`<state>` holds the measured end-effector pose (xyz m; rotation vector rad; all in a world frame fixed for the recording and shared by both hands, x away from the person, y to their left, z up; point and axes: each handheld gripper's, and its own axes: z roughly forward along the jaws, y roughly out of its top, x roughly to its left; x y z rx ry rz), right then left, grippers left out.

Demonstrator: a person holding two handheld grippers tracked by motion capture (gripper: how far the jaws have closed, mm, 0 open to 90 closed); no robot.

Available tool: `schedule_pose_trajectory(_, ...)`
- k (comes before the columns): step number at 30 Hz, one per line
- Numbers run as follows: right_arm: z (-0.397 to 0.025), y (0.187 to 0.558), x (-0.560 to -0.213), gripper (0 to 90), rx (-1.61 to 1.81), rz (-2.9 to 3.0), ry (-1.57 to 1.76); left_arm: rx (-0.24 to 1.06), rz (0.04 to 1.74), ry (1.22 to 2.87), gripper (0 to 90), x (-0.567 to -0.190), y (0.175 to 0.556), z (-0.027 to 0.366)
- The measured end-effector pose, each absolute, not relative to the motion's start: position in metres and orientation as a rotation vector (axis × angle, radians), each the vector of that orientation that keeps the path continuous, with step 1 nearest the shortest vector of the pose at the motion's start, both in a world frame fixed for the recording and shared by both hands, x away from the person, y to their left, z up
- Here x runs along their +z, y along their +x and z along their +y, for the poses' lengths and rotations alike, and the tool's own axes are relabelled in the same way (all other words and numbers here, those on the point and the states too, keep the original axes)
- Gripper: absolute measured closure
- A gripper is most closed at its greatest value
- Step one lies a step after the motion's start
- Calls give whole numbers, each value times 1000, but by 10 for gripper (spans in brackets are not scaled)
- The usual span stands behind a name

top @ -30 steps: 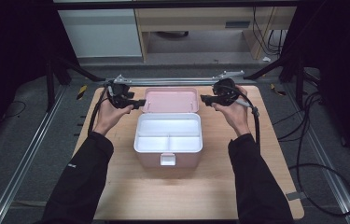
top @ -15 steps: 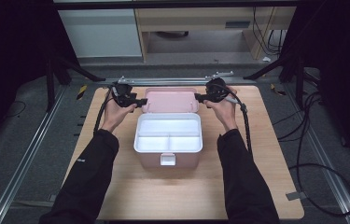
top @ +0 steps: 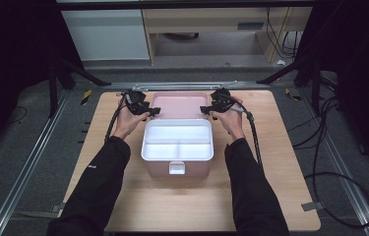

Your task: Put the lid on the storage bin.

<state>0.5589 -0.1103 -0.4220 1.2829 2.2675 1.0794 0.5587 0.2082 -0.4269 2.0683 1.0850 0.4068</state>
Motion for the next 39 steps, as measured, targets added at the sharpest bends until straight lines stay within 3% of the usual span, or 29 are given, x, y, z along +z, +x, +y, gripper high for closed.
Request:
schedule_pose_trajectory(21, -102, 562, -430, 433, 1089, 2282, 1329, 349, 1118, 2025, 411, -429, 559, 209)
schedule_pose_trajectory(39, -108, 545, -392, 483, 1245, 2135, 1288, 415, 1064, 1907, 531, -388, 539, 219)
